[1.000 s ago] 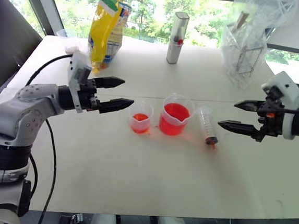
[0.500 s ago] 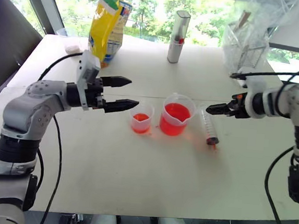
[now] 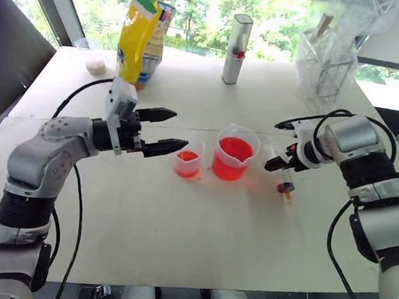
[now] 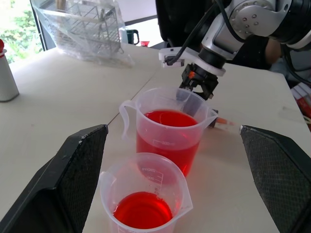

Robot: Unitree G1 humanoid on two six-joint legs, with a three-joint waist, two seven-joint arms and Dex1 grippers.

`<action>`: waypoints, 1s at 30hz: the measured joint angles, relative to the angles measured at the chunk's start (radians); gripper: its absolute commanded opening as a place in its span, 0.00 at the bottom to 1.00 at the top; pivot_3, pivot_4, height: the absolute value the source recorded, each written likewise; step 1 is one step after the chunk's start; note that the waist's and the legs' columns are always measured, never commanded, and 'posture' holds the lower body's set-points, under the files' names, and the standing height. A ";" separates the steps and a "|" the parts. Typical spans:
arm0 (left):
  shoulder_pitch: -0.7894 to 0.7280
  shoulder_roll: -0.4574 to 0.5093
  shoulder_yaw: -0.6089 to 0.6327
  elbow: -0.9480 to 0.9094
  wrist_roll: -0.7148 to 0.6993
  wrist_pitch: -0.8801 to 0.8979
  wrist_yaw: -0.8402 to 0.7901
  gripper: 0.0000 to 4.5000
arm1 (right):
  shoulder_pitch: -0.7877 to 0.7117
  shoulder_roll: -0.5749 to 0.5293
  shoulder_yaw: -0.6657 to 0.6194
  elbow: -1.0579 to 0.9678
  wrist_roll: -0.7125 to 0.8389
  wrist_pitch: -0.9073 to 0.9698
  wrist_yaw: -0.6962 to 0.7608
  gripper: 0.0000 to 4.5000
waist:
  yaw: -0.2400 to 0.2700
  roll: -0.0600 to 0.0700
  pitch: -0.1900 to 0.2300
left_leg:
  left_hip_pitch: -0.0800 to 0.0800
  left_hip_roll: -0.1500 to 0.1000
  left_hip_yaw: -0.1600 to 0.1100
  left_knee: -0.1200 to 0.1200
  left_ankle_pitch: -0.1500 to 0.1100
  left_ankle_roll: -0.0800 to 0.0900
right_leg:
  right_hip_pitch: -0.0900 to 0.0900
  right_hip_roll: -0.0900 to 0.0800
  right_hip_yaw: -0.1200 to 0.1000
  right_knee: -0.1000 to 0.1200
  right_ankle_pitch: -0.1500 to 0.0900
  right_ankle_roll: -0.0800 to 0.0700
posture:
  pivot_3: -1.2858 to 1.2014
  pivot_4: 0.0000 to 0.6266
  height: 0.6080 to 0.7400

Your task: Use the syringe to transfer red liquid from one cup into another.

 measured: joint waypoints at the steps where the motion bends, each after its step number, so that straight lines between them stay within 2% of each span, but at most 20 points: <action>1: 0.003 0.000 0.000 -0.003 0.000 0.000 0.003 1.00 | -0.005 0.007 0.002 0.011 -0.008 -0.008 0.005 0.87 | -0.001 0.000 0.000 | 0.000 0.000 0.000 0.000 0.000 0.000 | 0.000 0.000 0.000 0.000 0.000 0.000 | 0.52 0.24 1.00; 2: 0.007 0.000 0.001 -0.004 0.000 0.000 0.007 1.00 | -0.010 0.011 0.006 0.016 -0.016 -0.013 0.011 0.79 | -0.003 0.000 0.000 | 0.000 0.000 0.000 0.000 0.000 0.000 | 0.000 0.000 0.000 0.000 0.000 0.000 | 0.52 0.24 1.00; 6: 0.017 -0.002 0.002 -0.004 0.000 -0.002 0.017 1.00 | -0.021 0.032 0.011 0.033 -0.049 -0.021 0.032 0.35 | -0.004 0.000 0.000 | 0.000 0.000 -0.001 0.000 0.000 0.000 | 0.000 0.000 0.000 0.000 0.000 0.000 | 0.52 0.24 1.00; 7: 0.017 -0.003 0.002 -0.004 0.000 -0.004 0.019 1.00 | -0.022 0.036 0.011 0.033 -0.058 -0.021 0.035 0.30 | -0.004 0.000 0.000 | 0.000 0.000 -0.001 0.000 0.000 0.000 | 0.000 0.000 -0.001 0.000 0.000 0.000 | 0.52 0.24 1.00; 12: 0.015 -0.008 0.001 -0.001 0.002 -0.008 0.019 1.00 | -0.009 0.038 -0.001 -0.001 -0.079 -0.004 0.030 0.30 | -0.004 0.000 0.000 | 0.000 0.000 0.000 0.000 0.000 0.000 | 0.001 0.000 0.000 0.000 0.000 0.000 | 0.52 0.24 1.00; 15: -0.014 -0.008 -0.001 0.022 0.003 -0.008 0.011 1.00 | 0.038 -0.002 -0.039 -0.120 -0.081 0.012 0.005 0.30 | 0.002 0.000 0.000 | 0.000 0.000 -0.001 0.000 0.000 0.000 | 0.000 0.000 -0.001 0.000 0.000 0.000 | 0.52 0.24 1.00; 18: -0.069 -0.012 0.000 0.059 0.002 -0.009 -0.003 1.00 | 0.101 -0.038 -0.187 -0.312 -0.079 -0.036 -0.044 0.30 | 0.006 0.000 0.000 | -0.001 -0.001 -0.001 -0.001 0.000 0.000 | 0.000 0.000 -0.002 0.000 0.000 0.000 | 0.52 0.24 1.00; 22: -0.142 -0.027 -0.009 0.122 0.012 -0.025 -0.038 1.00 | 0.182 -0.031 -0.404 -0.570 -0.067 -0.170 -0.111 0.30 | 0.005 0.000 0.000 | 0.000 0.000 -0.002 -0.001 0.000 0.000 | 0.000 0.000 -0.003 -0.001 0.000 0.000 | 0.52 0.24 1.00; 26: -0.262 -0.059 -0.018 0.238 0.021 -0.032 -0.082 1.00 | 0.240 0.110 -0.622 -0.770 0.013 -0.273 -0.175 0.30 | 0.003 0.000 0.000 | 0.000 0.000 -0.002 -0.001 0.000 0.000 | 0.001 0.001 -0.004 0.001 0.000 0.000 | 0.52 0.24 1.00; 30: -0.375 -0.079 -0.040 0.356 0.045 -0.055 -0.142 1.00 | 0.288 0.222 -0.701 -0.905 0.086 -0.382 -0.204 0.30 | 0.002 0.000 0.000 | 0.001 0.000 -0.002 0.000 0.000 -0.001 | 0.002 0.001 -0.004 0.001 0.000 0.000 | 0.52 0.24 1.00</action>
